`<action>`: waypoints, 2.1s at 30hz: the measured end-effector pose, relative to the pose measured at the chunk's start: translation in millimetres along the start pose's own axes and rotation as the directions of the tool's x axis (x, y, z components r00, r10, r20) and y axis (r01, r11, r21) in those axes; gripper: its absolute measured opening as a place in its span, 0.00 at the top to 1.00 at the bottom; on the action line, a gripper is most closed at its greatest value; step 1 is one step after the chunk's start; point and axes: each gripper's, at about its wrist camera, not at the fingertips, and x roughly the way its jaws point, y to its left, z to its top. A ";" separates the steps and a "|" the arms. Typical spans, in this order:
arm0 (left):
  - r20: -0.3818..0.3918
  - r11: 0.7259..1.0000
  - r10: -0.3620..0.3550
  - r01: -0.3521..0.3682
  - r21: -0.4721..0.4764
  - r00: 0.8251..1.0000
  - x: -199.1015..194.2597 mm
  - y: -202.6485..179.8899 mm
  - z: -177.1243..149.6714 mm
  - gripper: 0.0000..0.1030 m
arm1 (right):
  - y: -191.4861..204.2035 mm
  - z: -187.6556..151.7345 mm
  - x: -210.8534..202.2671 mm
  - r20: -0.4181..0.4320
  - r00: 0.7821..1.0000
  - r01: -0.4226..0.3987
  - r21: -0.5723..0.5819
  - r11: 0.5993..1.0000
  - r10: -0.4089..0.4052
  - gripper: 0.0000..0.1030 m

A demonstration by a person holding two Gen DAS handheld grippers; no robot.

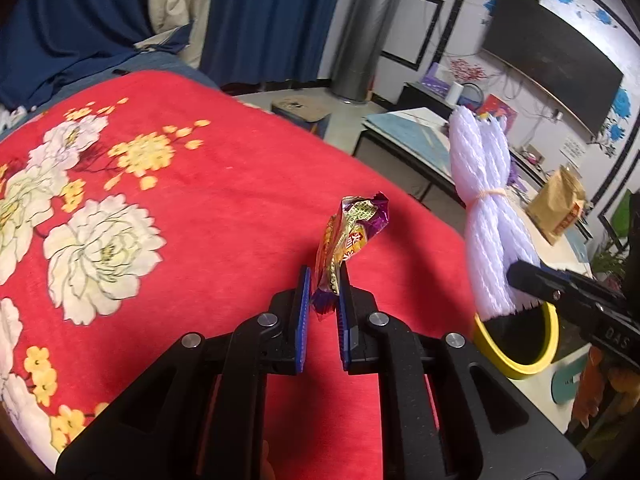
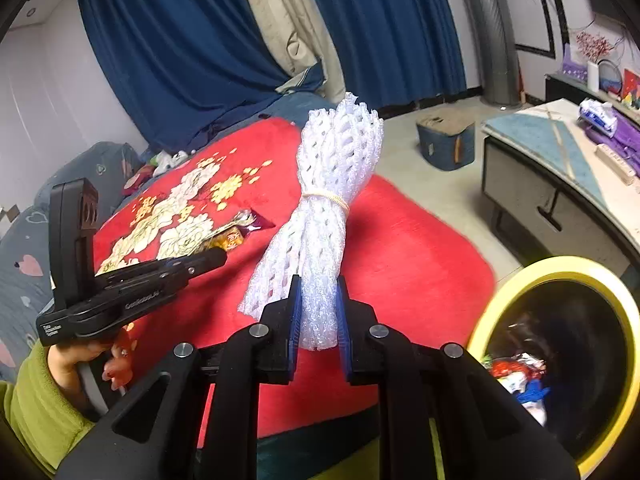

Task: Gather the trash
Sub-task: 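Carry the wrapper and foam net over the bin with both grippers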

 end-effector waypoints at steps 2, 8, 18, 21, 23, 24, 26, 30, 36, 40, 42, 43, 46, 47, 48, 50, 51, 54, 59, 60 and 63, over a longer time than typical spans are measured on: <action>0.007 1.000 -0.012 0.012 0.018 1.000 -1.5 -9.4 0.4 0.93 | -5.3 0.3 -8.5 0.016 1.000 0.014 0.000 1.000 -0.014 0.85; 0.025 0.997 -0.062 0.061 0.035 0.998 -7.6 -26.8 1.9 0.93 | -22.7 -1.7 -29.4 0.052 0.997 0.058 0.009 0.998 -0.058 0.85; 0.045 0.990 -0.114 0.110 0.087 0.992 -13.1 -60.2 -0.7 0.93 | -58.7 -15.3 -61.5 0.079 0.989 0.123 0.071 0.990 -0.129 0.85; 0.054 0.986 -0.134 0.127 0.107 0.990 -16.1 -74.1 -2.7 0.93 | -67.2 -19.0 -70.2 0.089 0.985 0.141 0.086 0.986 -0.149 0.85; 0.061 0.983 -0.145 0.137 0.120 0.988 -17.2 -81.8 -3.8 0.93 | -71.5 -21.0 -75.8 0.098 0.982 0.152 0.096 0.984 -0.162 0.85; 0.064 0.982 -0.151 0.142 0.128 0.986 -17.7 -86.5 -4.6 0.93 | -73.9 -21.9 -79.0 0.102 0.980 0.158 0.103 0.982 -0.169 0.85; 0.071 0.979 -0.161 0.150 0.140 0.984 -18.4 -93.4 -5.5 0.93 | -78.4 -23.2 -84.3 0.112 0.977 0.168 0.113 0.979 -0.181 0.85; 0.074 0.973 -0.177 0.163 0.163 0.981 -17.5 -107.9 -7.3 0.93 | -87.3 -26.9 -95.3 0.131 0.970 0.187 0.134 0.973 -0.204 0.85; 0.071 0.958 -0.203 0.183 0.222 0.977 -15.3 -136.2 -12.7 0.93 | -100.9 -32.7 -105.0 0.133 0.962 0.215 0.165 0.963 -0.238 0.85; 0.059 0.947 -0.222 0.200 0.252 0.973 -10.9 -153.2 -16.4 0.93 | -109.9 -36.7 -112.3 0.138 0.957 0.230 0.188 0.955 -0.257 0.85; 0.054 0.942 -0.230 0.209 0.263 0.972 -7.6 -159.7 -16.5 0.93 | -114.6 -39.1 -117.8 0.147 0.951 0.240 0.201 0.950 -0.271 0.85; 0.053 0.940 -0.234 0.212 0.269 0.971 -6.0 -163.2 -16.3 0.93 | -116.8 -39.9 -120.0 0.151 0.949 0.243 0.207 0.948 -0.276 0.85; 0.050 0.933 -0.246 0.223 0.284 0.968 -2.1 -171.0 -15.0 0.93 | -123.5 -43.6 -126.5 0.160 0.943 0.252 0.230 0.940 -0.292 0.85; 0.050 0.931 -0.249 0.225 0.288 0.967 -1.1 -169.7 -15.1 0.93 | -125.8 -44.9 -128.3 0.161 0.942 0.254 0.237 0.938 -0.296 0.85; 0.050 0.927 -0.254 0.228 0.296 0.966 0.6 -171.9 -14.7 0.93 | -129.3 -46.2 -130.3 0.162 0.940 0.257 0.246 0.935 -0.301 0.85; 0.046 0.921 -0.261 0.235 0.311 0.964 4.0 -177.7 -14.4 0.93 | -132.9 -48.3 -133.3 0.163 0.936 0.264 0.259 0.929 -0.311 0.85; 0.042 0.917 -0.267 0.240 0.317 0.963 6.0 -180.1 -13.6 0.93 | -136.1 -50.2 -135.4 0.163 0.935 0.267 0.267 0.926 -0.316 0.85; 0.032 0.909 -0.273 0.247 0.337 0.961 11.3 -185.9 -15.3 0.93 | -142.1 -53.4 -139.6 0.163 0.930 0.275 0.284 0.918 -0.329 0.85; 0.015 0.892 -0.279 0.254 0.374 0.960 21.8 -196.0 -19.4 0.93 | -152.0 -60.8 -144.9 0.156 0.923 0.293 0.305 0.906 -0.351 0.85; 0.010 0.890 -0.280 0.255 0.377 0.960 23.9 -196.8 -17.6 0.93 | -154.1 -62.4 -145.7 0.153 0.921 0.299 0.309 0.903 -0.357 0.85; -0.004 0.885 -0.282 0.262 0.385 0.959 31.4 -204.7 -16.1 0.93 | -159.7 -65.2 -146.8 0.142 0.916 0.316 0.315 0.895 -0.374 0.85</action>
